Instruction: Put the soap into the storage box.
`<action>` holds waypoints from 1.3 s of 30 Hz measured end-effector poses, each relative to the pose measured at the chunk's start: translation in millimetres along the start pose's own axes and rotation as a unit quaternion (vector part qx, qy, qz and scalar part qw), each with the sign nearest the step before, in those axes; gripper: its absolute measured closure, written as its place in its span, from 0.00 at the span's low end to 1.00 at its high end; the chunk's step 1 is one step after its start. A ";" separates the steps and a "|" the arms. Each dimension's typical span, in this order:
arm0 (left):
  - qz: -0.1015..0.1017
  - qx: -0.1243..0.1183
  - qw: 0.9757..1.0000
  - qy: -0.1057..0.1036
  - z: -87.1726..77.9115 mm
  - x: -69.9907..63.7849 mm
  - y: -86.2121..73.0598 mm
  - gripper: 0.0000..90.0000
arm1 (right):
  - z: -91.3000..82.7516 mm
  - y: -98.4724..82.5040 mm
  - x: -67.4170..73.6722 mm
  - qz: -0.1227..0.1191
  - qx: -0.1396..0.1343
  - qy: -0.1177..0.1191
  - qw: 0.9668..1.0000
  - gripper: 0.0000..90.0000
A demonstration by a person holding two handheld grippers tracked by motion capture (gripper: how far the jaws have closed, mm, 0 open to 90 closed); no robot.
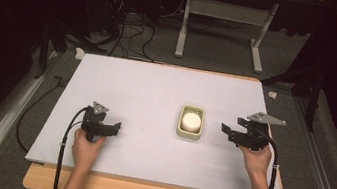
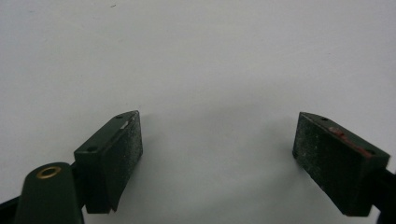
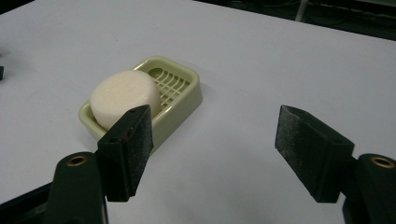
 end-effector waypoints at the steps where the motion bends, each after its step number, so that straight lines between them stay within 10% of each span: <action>1: 0.000 0.000 1.000 0.000 -0.1 0.0 0.0 0.18 | -1.0 -1.0 -0.9 0.000 -0.003 0.000 1.000 0.31; 39: 0.001 0.001 1.000 0.000 -0.2 -0.2 0.0 0.18 | -14.5 -35.5 -2.5 0.021 -0.008 0.000 1.000 0.32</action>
Point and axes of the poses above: each handheld gripper's, and its own axes: z roughly forward along the jaws, y roughly out of its top, x roughly to its left, the point moved 1 cm from there along z, roughly forward along the jaws, and after that the axes turned 5 degrees about -z, right-handed, at the moved point
